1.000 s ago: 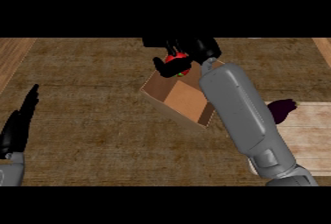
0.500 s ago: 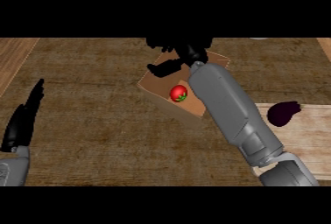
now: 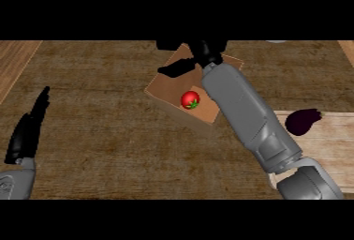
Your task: Pick the tomato from the cutting board and place it in the cardboard box
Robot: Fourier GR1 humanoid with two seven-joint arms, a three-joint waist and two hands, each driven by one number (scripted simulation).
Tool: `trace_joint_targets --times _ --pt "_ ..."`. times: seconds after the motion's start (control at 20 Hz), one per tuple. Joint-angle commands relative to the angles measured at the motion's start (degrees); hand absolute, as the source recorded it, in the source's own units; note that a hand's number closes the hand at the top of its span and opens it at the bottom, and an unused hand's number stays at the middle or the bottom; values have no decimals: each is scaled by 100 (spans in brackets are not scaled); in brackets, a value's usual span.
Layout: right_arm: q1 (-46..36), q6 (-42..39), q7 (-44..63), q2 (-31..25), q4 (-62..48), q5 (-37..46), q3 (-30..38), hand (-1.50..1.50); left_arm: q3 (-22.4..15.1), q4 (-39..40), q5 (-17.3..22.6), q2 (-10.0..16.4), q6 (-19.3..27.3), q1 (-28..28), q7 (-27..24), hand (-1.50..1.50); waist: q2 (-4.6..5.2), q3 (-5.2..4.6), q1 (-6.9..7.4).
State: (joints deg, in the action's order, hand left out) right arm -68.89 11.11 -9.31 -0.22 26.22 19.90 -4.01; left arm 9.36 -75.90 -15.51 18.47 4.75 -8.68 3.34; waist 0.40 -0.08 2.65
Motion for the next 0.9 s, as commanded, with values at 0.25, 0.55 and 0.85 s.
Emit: trace_joint_targets --times 0.25,0.55,0.85 --pt "215 -415 -775 -582 158 -947 1059 -150 155 -98 111 115 -151 123 114 0 -19 12 -181" --pt "436 -945 -850 -1280 165 -1256 1437 -150 222 -54 55 64 -54 464 -282 0 -22 8 -194" --pt "714 -2076 -1179 -2751 -187 -1433 1785 -150 179 -247 18 13 -25 369 -9 0 3 12 -162"
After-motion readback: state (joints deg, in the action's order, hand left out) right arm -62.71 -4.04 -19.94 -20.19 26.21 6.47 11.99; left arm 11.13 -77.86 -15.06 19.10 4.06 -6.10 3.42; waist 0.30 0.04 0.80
